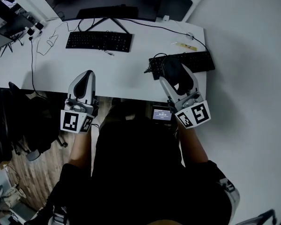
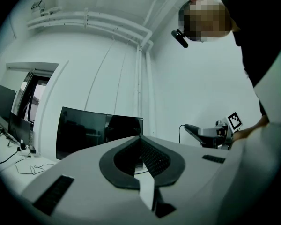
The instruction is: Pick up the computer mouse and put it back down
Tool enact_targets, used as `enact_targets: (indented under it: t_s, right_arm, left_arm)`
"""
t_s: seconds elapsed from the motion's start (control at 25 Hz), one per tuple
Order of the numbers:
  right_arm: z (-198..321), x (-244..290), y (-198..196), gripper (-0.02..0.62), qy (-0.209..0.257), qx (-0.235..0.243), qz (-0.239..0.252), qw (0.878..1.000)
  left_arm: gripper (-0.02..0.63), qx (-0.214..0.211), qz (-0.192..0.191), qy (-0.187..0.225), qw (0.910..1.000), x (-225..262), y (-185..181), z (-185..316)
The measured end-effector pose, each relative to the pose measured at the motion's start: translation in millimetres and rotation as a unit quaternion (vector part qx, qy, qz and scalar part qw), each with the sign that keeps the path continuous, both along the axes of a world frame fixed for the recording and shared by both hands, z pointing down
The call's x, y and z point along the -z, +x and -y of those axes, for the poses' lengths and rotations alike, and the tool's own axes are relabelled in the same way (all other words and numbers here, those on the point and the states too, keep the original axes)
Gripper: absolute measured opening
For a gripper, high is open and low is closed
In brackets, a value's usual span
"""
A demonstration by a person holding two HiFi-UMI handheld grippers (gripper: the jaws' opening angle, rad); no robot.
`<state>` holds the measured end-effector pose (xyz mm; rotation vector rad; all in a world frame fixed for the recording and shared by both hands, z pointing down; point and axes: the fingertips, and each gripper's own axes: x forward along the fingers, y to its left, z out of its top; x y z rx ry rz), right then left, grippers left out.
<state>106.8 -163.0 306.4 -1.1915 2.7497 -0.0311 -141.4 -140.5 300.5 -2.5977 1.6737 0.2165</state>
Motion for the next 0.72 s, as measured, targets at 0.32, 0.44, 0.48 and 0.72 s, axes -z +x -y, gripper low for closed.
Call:
enact_targets:
  t_s: [0.32, 0.44, 0.48, 0.72]
  right_arm:
    - [7.6, -1.4, 1.7, 0.307, -0.002, -0.005, 0.003, 1.0]
    - [12.7, -3.1, 1.6, 0.307, -0.005, -0.009, 0.005, 1.0]
    - [14.1, -3.6, 1.3, 0.307, -0.006, -0.01, 0.006, 1.0]
    - [27.2, -6.6, -4.3, 0.307, -0.01, -0.01, 0.006, 1.0]
  left_arm:
    - [-0.005, -0.017, 0.001, -0.002, 0.9998, -0.8, 5.5, 6.6]
    - [-0.005, -0.028, -0.005, 0.002, 0.9996, 1.1, 9.4, 10.3]
    - [-0.005, -0.028, -0.002, -0.001, 0.9996, -1.3, 8.7, 12.0]
    - [-0.005, -0.03, 0.001, -0.009, 0.9995, -7.5, 5.2, 24.4]
